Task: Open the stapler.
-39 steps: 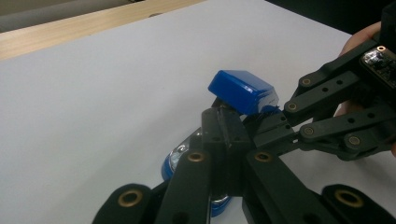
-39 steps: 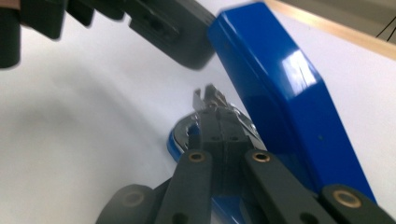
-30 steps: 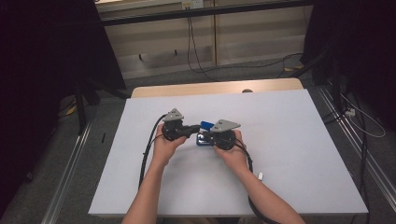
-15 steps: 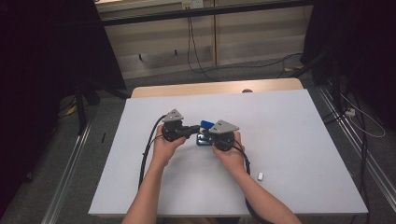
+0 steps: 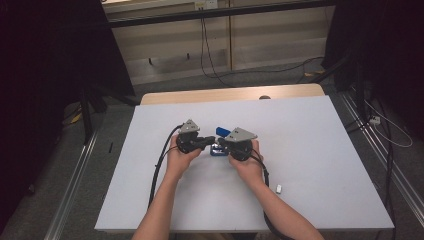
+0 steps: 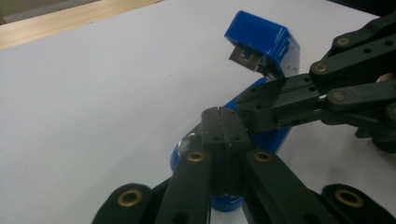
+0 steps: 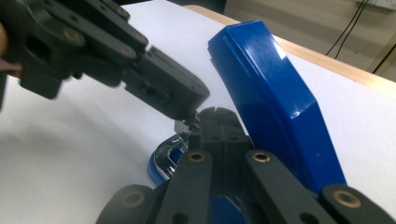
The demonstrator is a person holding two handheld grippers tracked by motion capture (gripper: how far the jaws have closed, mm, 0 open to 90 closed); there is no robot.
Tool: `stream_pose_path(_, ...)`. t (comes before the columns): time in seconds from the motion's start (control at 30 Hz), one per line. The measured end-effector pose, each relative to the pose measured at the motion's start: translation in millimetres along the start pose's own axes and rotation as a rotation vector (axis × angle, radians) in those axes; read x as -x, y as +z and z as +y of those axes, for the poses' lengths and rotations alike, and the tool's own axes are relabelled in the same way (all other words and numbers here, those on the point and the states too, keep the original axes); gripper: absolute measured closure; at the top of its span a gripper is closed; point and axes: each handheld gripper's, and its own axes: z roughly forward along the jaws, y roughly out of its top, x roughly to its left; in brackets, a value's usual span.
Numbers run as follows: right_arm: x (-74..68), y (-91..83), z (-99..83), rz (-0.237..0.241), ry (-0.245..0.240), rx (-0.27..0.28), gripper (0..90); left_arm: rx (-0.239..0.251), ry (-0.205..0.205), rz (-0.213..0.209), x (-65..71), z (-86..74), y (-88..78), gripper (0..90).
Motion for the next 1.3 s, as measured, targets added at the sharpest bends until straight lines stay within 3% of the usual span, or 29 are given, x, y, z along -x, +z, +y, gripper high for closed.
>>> stream_pose_path(0.23, -2.4, -1.2, 0.6, -0.017, -0.021, -0.006, 90.0, -0.013, 0.012, 0.007, 1.7, -0.7, 2.9, 90.0)
stream_pose_path(0.37, -3.9, -0.4, 0.4, -0.024, -0.021, -0.009, 90.0, -0.054, 0.035, 0.033, 3.6, -3.0, 6.3, 90.0)
stream_pose_path(0.5, -4.4, 0.6, 0.9, -0.031, -0.017, -0.006, 90.0, -0.035, 0.013, 0.021, 2.9, -5.3, 7.1, 90.0)
stream_pose_path(1.0, -0.4, -5.0, 7.1, -0.082, -0.009, 0.003, 90.0, -0.04, 0.042, 0.029, 3.9, -4.9, 7.3, 90.0)
stream_pose_path(1.3, 3.6, -11.7, 9.9, -0.112, -0.017, -0.007, 90.0, -0.029, 0.037, 0.017, 2.4, -6.5, 7.3, 90.0)
